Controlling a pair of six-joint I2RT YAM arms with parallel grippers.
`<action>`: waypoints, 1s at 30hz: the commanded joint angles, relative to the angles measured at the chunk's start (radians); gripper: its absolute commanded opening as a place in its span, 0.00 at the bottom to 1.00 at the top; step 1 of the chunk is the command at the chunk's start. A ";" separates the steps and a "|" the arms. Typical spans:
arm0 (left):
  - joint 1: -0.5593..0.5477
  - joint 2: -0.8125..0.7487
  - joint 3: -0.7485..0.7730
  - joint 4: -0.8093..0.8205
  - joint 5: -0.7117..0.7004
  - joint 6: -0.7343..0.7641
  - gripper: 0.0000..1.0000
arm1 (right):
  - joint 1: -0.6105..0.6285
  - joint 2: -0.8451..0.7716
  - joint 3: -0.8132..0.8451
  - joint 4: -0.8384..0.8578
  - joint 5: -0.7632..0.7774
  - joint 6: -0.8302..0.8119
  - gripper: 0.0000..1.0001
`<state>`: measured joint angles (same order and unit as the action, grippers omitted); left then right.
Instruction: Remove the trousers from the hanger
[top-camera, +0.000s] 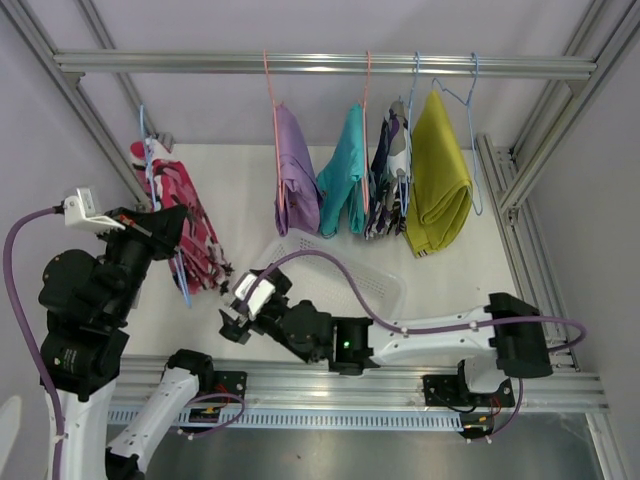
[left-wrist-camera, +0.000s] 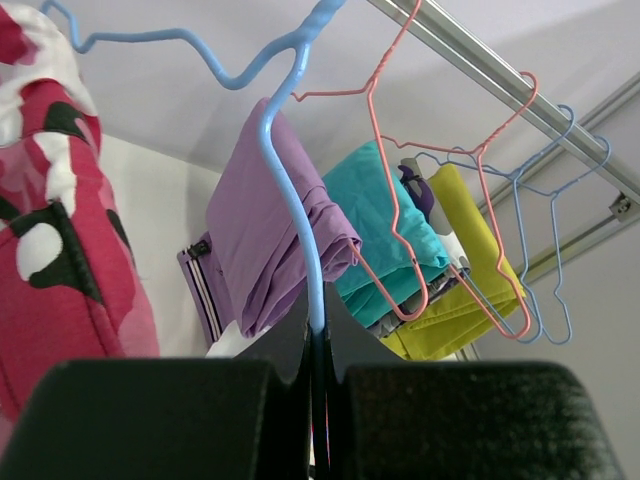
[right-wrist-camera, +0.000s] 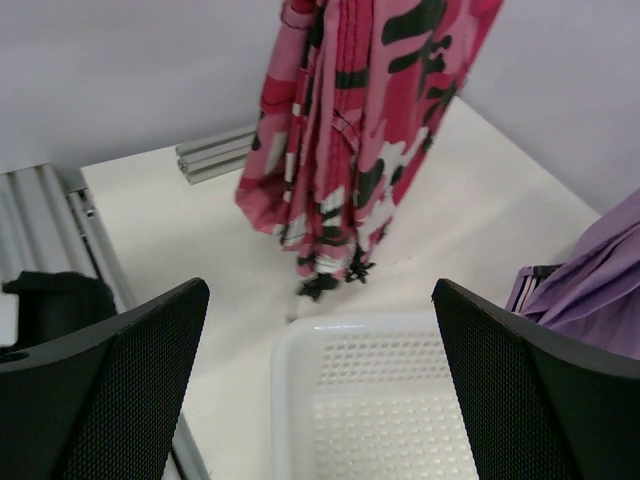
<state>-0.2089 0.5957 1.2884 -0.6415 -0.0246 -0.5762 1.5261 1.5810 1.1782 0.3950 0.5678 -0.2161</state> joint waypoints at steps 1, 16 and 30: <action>-0.017 -0.034 0.074 0.189 -0.047 0.045 0.00 | 0.008 0.092 0.050 0.252 0.109 -0.078 1.00; -0.044 -0.066 0.054 0.160 -0.069 0.039 0.01 | -0.078 0.228 0.178 0.357 -0.005 -0.046 0.99; -0.075 -0.088 0.038 0.149 -0.038 0.003 0.00 | -0.162 0.195 0.230 0.366 -0.118 0.021 0.99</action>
<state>-0.2741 0.5304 1.2888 -0.6785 -0.0937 -0.5835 1.3701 1.8080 1.3655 0.6880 0.4725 -0.2256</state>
